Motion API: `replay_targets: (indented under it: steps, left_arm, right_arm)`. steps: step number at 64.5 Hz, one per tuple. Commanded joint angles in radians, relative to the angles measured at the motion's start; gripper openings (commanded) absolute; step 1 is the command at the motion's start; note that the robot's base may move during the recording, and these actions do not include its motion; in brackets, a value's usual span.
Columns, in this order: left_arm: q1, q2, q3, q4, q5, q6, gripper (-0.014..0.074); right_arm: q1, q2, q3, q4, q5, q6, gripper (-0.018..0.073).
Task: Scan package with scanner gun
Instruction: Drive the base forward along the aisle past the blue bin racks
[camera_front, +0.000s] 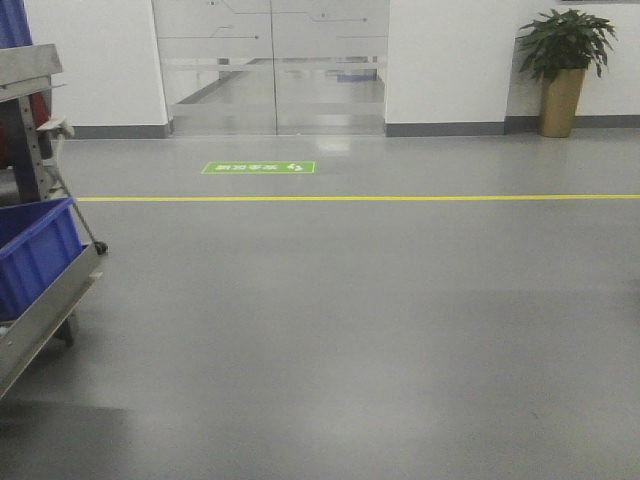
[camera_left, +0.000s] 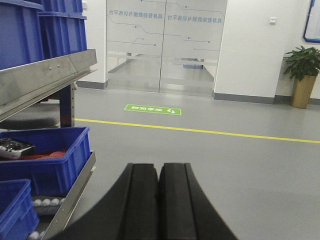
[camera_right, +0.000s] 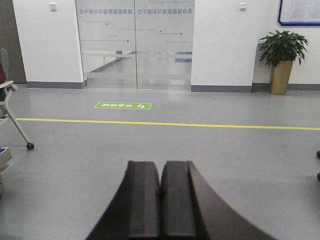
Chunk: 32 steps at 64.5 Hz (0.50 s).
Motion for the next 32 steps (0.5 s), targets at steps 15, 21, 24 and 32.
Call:
replay_targets:
  steps: [15, 21, 24, 32]
  left_arm:
    - [-0.001, -0.004, -0.002, -0.004, -0.018, 0.003, -0.0101]
    - [-0.001, -0.004, -0.002, -0.004, -0.018, 0.003, -0.0101]
    - [-0.001, -0.004, -0.002, -0.004, -0.018, 0.003, -0.0101]
    - [-0.001, -0.004, -0.002, -0.004, -0.018, 0.003, -0.0101]
  right_arm:
    - [0.002, -0.003, 0.0, -0.007, -0.016, -0.003, -0.0168]
    - [0.002, -0.003, 0.0, -0.007, -0.016, -0.003, -0.0168]
    - [0.002, -0.003, 0.0, -0.007, -0.016, -0.003, -0.0168]
    - [0.002, -0.003, 0.0, -0.007, -0.016, -0.003, -0.0168]
